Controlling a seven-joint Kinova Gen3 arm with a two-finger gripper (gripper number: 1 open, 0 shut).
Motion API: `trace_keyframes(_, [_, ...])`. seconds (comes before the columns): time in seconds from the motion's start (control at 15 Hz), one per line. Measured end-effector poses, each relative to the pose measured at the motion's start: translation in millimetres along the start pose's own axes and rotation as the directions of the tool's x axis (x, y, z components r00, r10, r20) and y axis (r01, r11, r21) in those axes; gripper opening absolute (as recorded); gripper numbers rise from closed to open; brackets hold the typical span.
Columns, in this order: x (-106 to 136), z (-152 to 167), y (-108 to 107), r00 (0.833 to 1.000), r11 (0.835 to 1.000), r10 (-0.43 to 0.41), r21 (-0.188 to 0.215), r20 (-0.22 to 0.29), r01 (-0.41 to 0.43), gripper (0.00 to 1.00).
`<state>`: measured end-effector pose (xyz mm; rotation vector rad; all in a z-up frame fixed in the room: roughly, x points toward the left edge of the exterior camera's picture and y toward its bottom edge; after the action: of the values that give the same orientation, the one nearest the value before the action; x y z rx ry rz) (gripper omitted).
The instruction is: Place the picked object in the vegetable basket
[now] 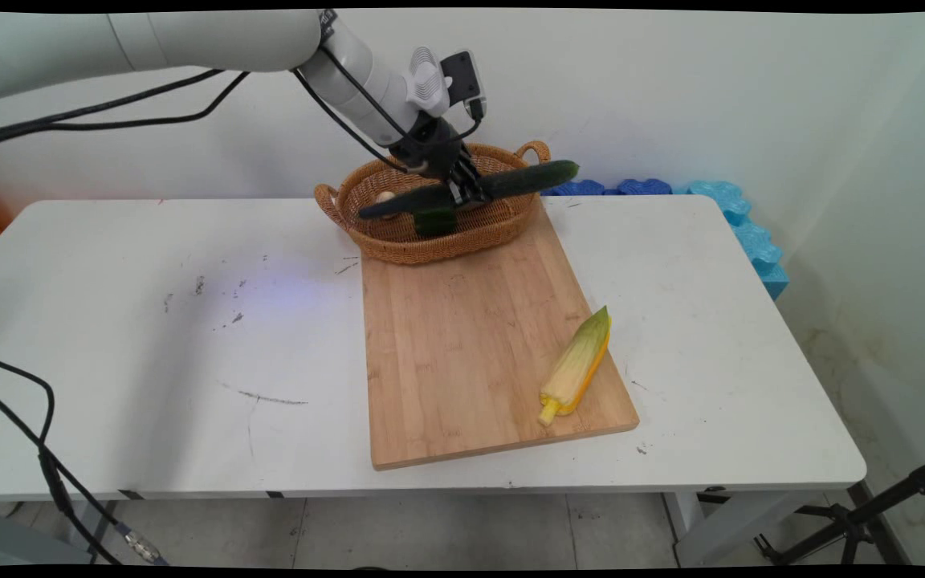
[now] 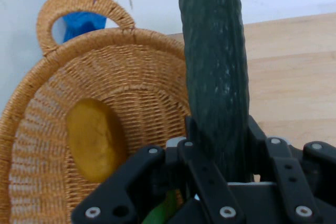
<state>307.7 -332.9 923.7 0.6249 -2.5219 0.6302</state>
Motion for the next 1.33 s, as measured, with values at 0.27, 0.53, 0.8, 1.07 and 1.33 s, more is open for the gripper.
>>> trace_keyframes(0.27, [-8.6, 15.1, -17.3, 0.999, 0.999, 0.031, 0.01, 0.02, -0.032, 0.0])
trace_keyframes(0.53, [-16.4, 31.7, -31.0, 0.999, 0.999, 0.036, 0.018, 0.037, -0.037, 0.0])
trace_keyframes(0.8, [-24.3, 45.5, -40.0, 0.998, 0.999, 0.033, 0.02, 0.053, -0.034, 0.0])
trace_keyframes(1.07, [-31.3, 53.8, -43.6, 0.998, 0.999, 0.03, 0.017, 0.063, -0.031, 0.0])
trace_keyframes(1.33, [-35.4, 58.0, -44.8, 0.997, 1.0, 0.026, 0.013, 0.067, -0.027, 1.0])
